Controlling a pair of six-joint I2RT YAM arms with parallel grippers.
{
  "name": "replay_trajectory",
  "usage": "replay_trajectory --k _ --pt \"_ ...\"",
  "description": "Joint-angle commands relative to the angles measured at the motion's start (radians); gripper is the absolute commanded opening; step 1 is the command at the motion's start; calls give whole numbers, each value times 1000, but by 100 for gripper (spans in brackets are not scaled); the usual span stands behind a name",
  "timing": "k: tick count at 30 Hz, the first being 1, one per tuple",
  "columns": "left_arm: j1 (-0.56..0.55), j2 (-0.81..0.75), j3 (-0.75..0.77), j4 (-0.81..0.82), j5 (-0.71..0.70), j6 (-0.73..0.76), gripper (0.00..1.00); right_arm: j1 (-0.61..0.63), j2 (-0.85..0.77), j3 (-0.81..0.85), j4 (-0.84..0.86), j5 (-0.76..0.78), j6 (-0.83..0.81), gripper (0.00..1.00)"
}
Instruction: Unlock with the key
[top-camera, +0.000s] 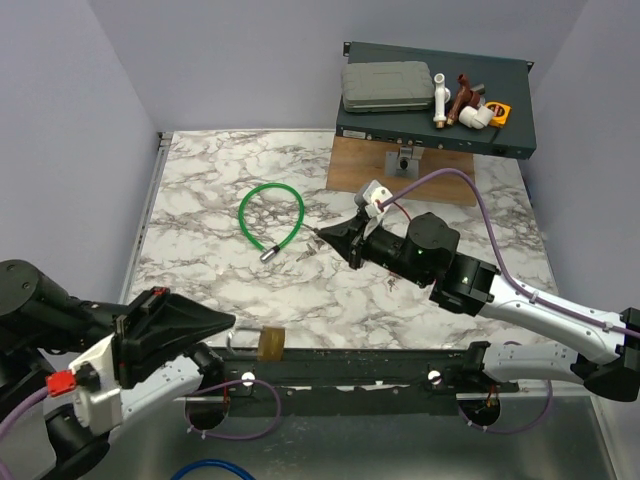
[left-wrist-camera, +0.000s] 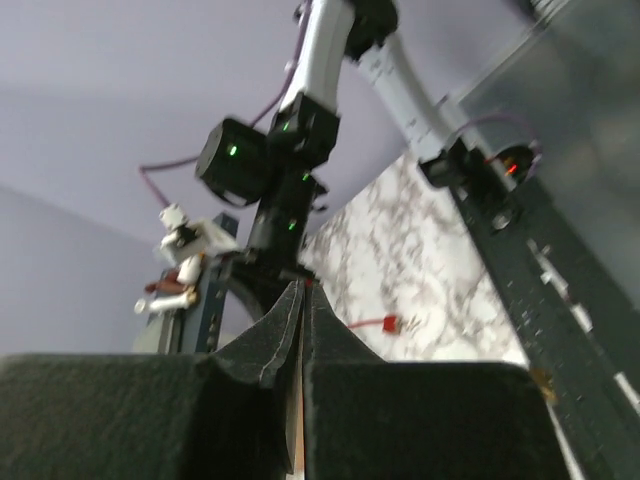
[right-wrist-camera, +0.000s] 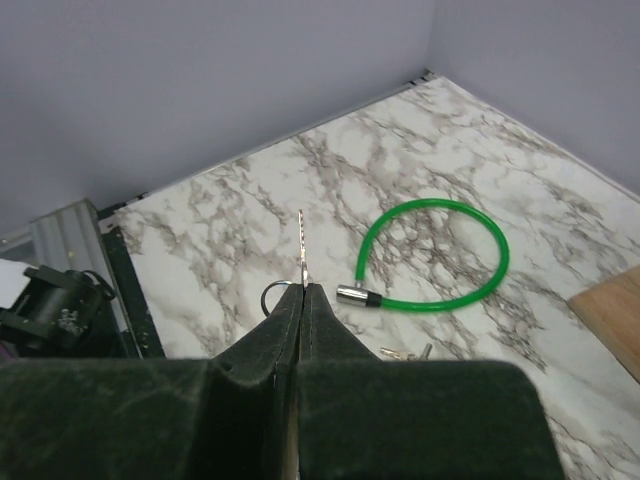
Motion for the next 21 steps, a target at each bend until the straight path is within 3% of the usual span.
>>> replay_trajectory --k 1,3,5,7,10,12,15,17,20,21 --pt "45 32 18 140 367 -260 0 -3 8 16 63 -164 36 1" --pt "67 28 -25 291 417 -387 0 -4 7 11 54 -148 32 1" --pt "72 17 -111 341 324 -370 0 -2 8 10 29 -118 30 1" --pt "74 12 -228 255 168 -226 0 -5 2 -3 14 -52 23 1" --pt "76 53 -414 -104 -14 197 0 -5 -22 -10 -11 23 18 1" --pt "76 78 -581 -60 -171 117 1 -5 -45 -17 -50 62 19 1" --pt "78 139 -737 -36 -283 170 13 -6 -67 -25 -72 88 21 1" --pt "77 183 -787 -53 -293 226 28 -7 -70 -27 -82 92 29 1" --pt "75 256 -812 -154 -284 329 43 -8 -81 -33 -87 101 40 1" --pt "74 276 -828 -191 -292 365 53 -7 -88 -37 -88 105 43 1"
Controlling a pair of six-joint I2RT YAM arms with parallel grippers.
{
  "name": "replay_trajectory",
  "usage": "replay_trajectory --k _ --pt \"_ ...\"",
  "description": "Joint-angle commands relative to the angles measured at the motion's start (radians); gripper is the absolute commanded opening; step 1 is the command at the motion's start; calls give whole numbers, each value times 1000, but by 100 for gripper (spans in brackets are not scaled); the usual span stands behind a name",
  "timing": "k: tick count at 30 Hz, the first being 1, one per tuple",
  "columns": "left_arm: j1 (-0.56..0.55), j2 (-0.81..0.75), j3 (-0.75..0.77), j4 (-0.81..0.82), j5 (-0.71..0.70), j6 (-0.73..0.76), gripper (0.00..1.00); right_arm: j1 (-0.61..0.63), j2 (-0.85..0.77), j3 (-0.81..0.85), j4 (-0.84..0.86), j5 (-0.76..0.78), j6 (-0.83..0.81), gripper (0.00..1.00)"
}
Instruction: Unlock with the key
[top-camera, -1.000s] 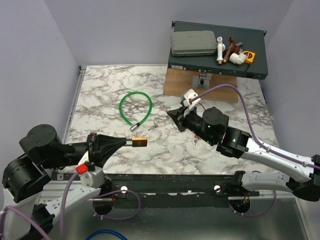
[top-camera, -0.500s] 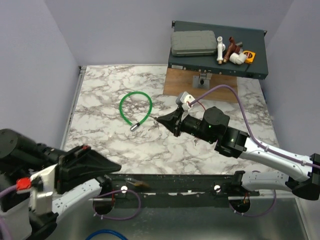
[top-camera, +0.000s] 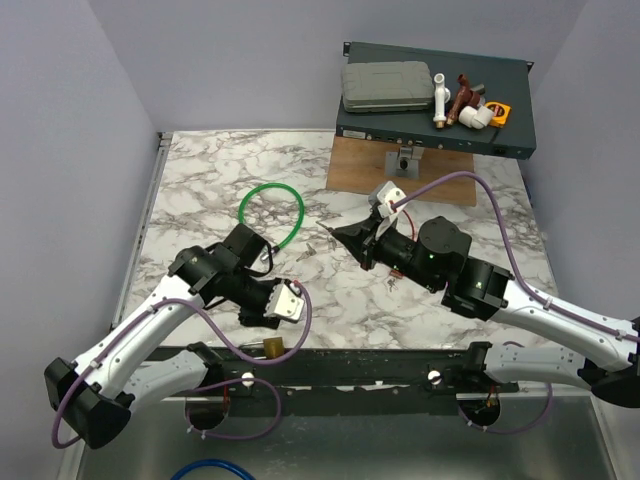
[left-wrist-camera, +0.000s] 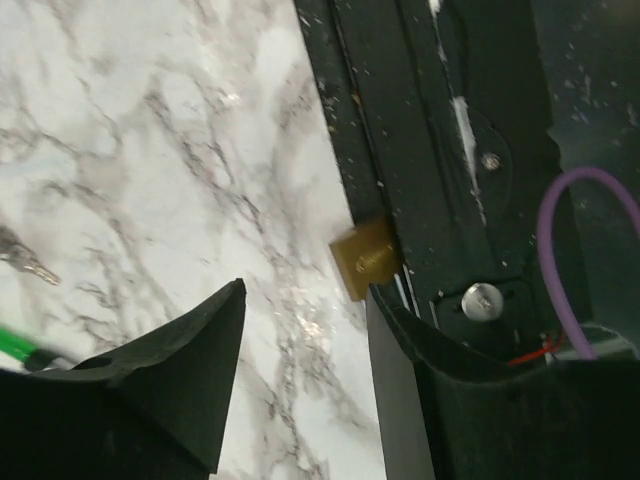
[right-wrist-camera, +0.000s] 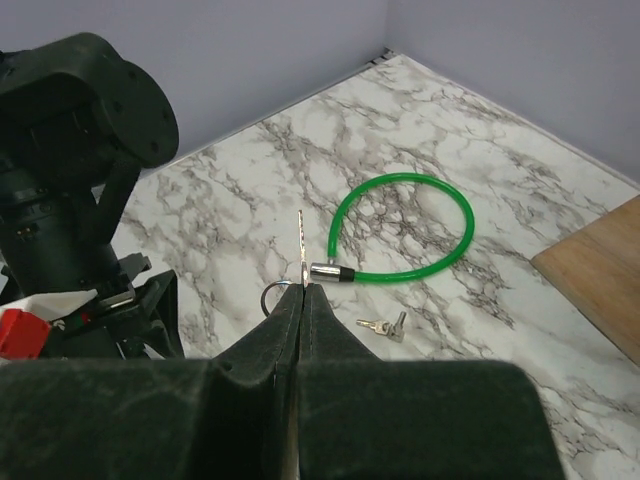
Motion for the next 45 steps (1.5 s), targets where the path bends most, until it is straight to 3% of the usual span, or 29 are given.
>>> replay_trajectory --k 1,5,12,19,34,41,45 --pt "-1 40 -26 -192 -72 232 56 -5 -32 -24 -27 51 23 1" --pt "-23 46 -98 -171 -101 202 57 -5 -49 -27 -39 59 27 1" --pt "-152 63 -296 123 -279 -84 49 -6 -52 -24 -46 75 21 1" --pt "-179 184 -331 312 -443 -292 46 -7 -41 4 -64 80 14 1" --pt "-180 134 -402 316 -394 -238 44 -7 -19 41 -87 86 1 1" --pt "-208 181 -368 374 -453 -304 1 -5 -27 39 -84 99 5 1" --pt "-238 202 -353 364 -452 -326 0 -7 -44 30 -86 111 7 1"
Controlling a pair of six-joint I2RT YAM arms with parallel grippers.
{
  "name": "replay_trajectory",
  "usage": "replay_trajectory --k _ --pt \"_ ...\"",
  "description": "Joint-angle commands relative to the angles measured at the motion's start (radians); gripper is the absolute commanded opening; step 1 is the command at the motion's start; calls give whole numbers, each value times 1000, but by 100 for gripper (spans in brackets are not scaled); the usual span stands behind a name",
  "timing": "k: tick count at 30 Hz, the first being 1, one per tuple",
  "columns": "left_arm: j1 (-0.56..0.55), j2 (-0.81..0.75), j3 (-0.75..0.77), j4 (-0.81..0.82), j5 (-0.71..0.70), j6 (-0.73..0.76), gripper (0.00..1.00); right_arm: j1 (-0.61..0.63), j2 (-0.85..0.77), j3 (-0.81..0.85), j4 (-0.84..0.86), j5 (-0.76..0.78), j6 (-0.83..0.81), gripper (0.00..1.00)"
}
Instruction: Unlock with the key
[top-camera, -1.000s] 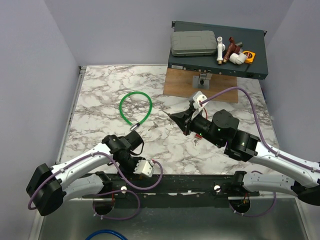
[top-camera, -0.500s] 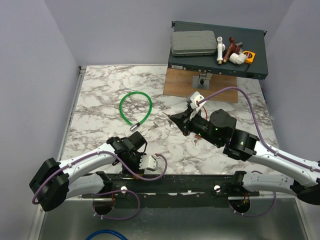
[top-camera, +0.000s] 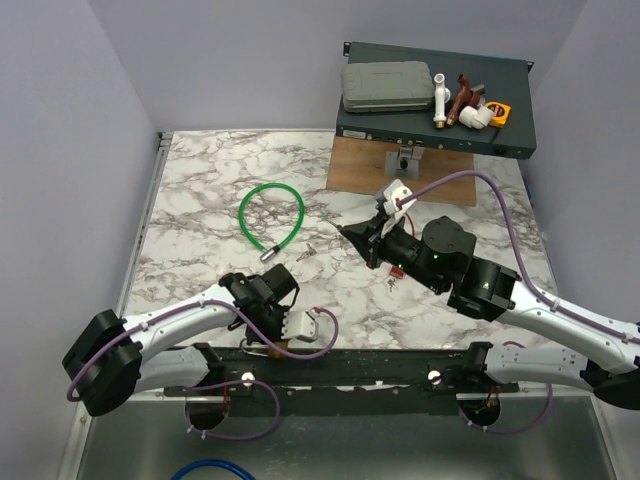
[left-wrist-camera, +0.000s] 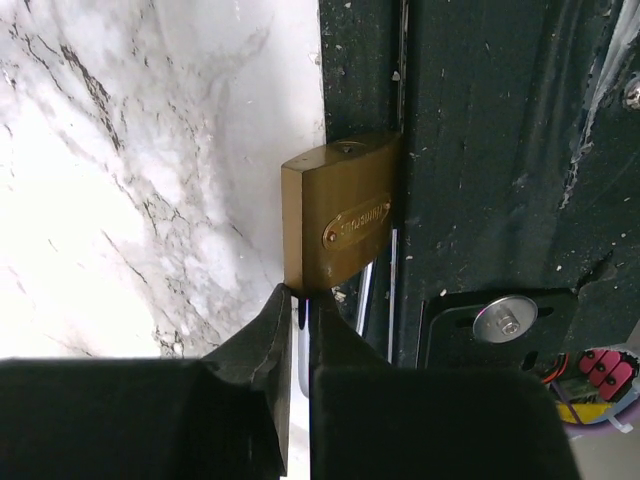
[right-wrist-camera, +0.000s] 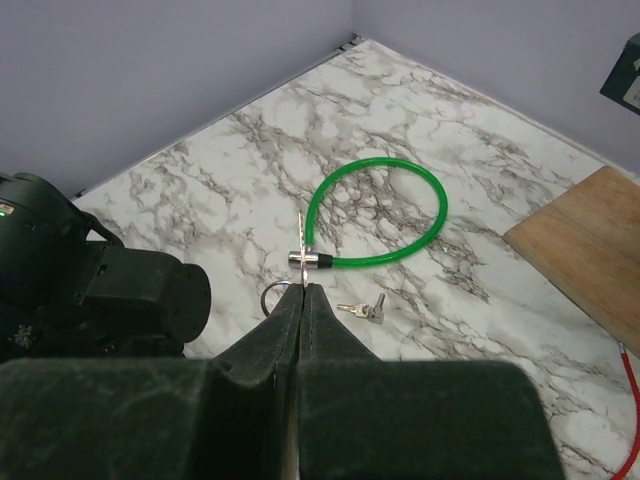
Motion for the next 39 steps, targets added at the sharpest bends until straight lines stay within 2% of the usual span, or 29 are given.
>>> replay_trajectory --k 1,4,7,12,15,18,23,26,30,35,39 --pt "-34 28 16 75 -49 2 0 -6 -26 16 -16 39 -8 1" --pt "-26 -22 54 28 -51 24 0 -7 -36 14 -22 43 -8 1" --pt "12 -121 144 -58 6 110 0 -7 -43 12 -28 52 -12 1" --pt "154 -350 249 -84 286 371 0 -7 -69 16 -41 56 -9 1" --pt "180 -449 224 -48 339 477 0 -7 -100 5 -51 50 -7 1" --pt "196 -456 295 -94 415 523 0 -7 -133 -17 -62 23 -16 1" --pt "201 -421 554 -176 562 523 0 -7 -185 -33 -92 -31 -29 1" --pt "200 -424 676 -218 629 580 0 -7 -210 -52 -97 -115 -30 1" --pt "201 -408 817 -180 697 497 0 -7 -207 -71 -88 -194 -21 1" --pt "200 -401 882 -136 796 384 0 -7 -167 -73 -59 -274 -27 1" --pt "201 -417 894 -18 850 237 0 -7 -157 -54 -55 -323 -40 1"
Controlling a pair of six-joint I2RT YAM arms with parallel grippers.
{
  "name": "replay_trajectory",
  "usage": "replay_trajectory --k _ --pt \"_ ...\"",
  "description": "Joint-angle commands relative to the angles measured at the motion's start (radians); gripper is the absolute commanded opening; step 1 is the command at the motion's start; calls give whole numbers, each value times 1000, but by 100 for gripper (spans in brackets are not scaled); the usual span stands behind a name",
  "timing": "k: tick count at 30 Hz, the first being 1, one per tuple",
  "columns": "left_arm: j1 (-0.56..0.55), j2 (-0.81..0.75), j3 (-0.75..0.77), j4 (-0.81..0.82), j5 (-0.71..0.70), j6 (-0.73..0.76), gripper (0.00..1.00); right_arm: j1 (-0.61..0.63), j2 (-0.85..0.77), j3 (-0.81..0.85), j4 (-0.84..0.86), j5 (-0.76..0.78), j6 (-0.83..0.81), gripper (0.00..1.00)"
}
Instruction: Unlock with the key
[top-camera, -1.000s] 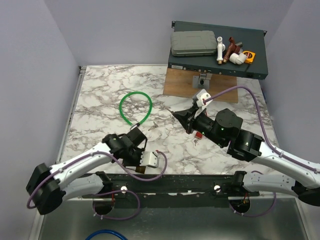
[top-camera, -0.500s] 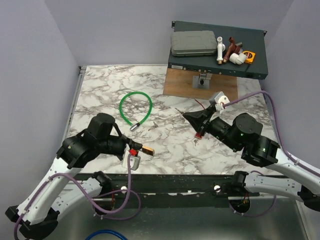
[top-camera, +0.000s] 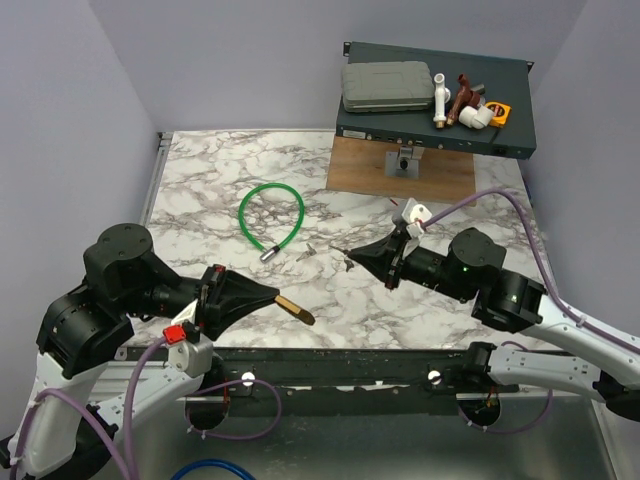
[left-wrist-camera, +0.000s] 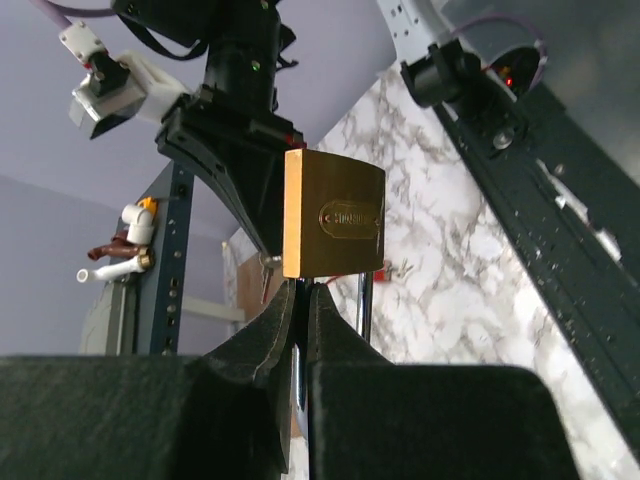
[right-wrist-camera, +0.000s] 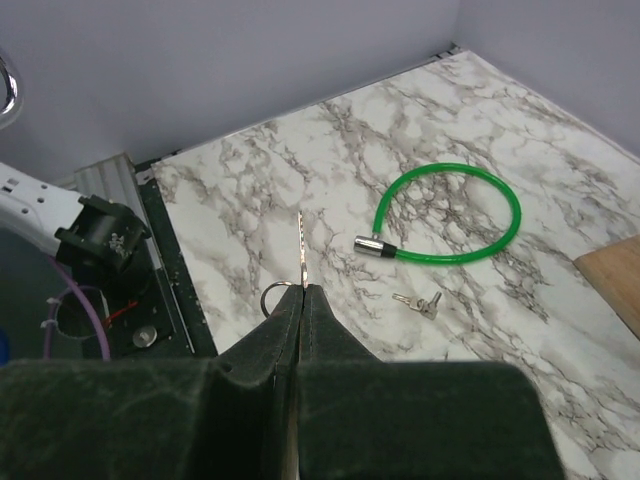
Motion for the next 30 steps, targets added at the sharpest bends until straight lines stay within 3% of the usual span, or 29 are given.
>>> replay_trajectory --k 1,6,10,18,24,30 --pt "2 -7 36 173 158 -169 0 -3 2 18 0 -105 -21 1" --pt "10 -17 27 233 195 -254 0 -3 -4 54 -44 -123 -52 1" --pt "19 -28 -6 222 181 -237 0 -2 -20 88 -86 -134 -53 1" --pt "34 -63 -181 182 -82 -52 0 -3 -15 178 -211 -186 -49 1" --pt "43 -73 -241 204 -139 -44 0 -2 4 198 -263 -211 -53 1" --pt "127 -25 -224 166 -32 -110 0 -2 11 227 -348 -231 -102 1"
